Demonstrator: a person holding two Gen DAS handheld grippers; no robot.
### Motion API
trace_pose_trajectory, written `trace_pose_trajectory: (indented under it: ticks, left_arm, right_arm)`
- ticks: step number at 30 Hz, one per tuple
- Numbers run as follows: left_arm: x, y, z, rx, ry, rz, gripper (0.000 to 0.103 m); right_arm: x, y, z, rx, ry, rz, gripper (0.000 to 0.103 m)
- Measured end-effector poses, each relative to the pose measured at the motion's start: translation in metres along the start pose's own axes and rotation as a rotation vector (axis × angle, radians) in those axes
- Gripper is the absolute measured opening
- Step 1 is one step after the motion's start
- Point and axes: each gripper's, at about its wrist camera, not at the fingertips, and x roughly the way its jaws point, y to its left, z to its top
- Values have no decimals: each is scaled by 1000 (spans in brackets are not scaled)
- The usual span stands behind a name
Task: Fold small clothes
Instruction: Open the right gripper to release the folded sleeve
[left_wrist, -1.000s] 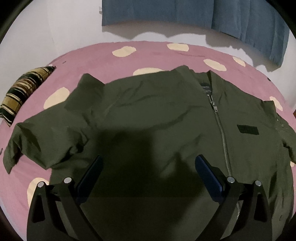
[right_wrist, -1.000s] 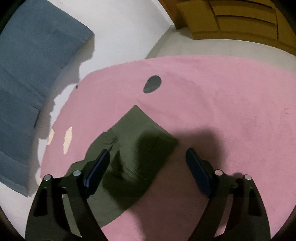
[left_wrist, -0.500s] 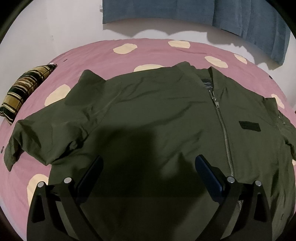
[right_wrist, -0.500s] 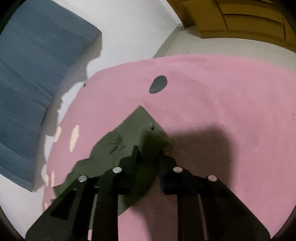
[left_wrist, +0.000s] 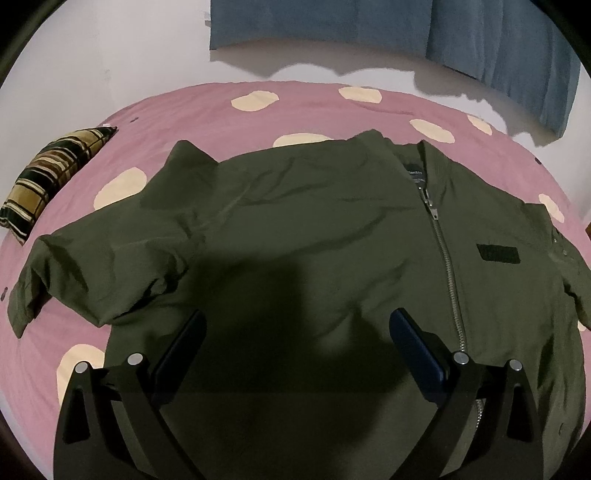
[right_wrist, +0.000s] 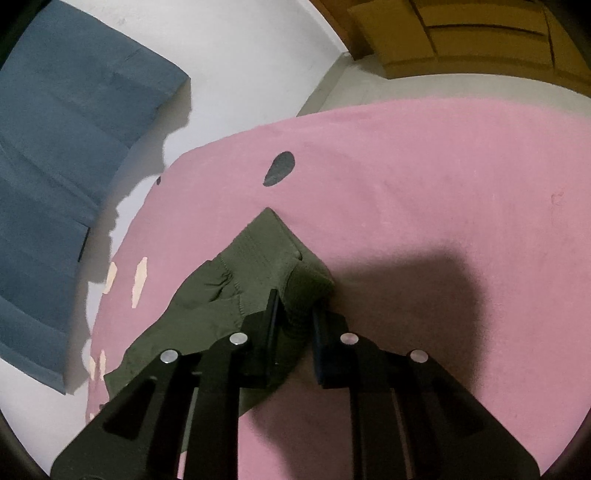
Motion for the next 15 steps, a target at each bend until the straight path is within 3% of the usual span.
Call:
trace_pose_trajectory:
  ticks: [6, 10, 15]
  left_arm:
    - [-4, 6, -2, -5, -8, -1, 99]
    - [-5, 8, -4, -4, -8, 0, 99]
    - [-10, 35, -5, -68, 7, -27, 99]
  right_arm:
    - [-4, 1, 1, 20, 12, -1, 23]
    - [-21, 18, -6, 9, -42, -35, 31]
    - [-32, 50, -24, -43, -66, 29, 43]
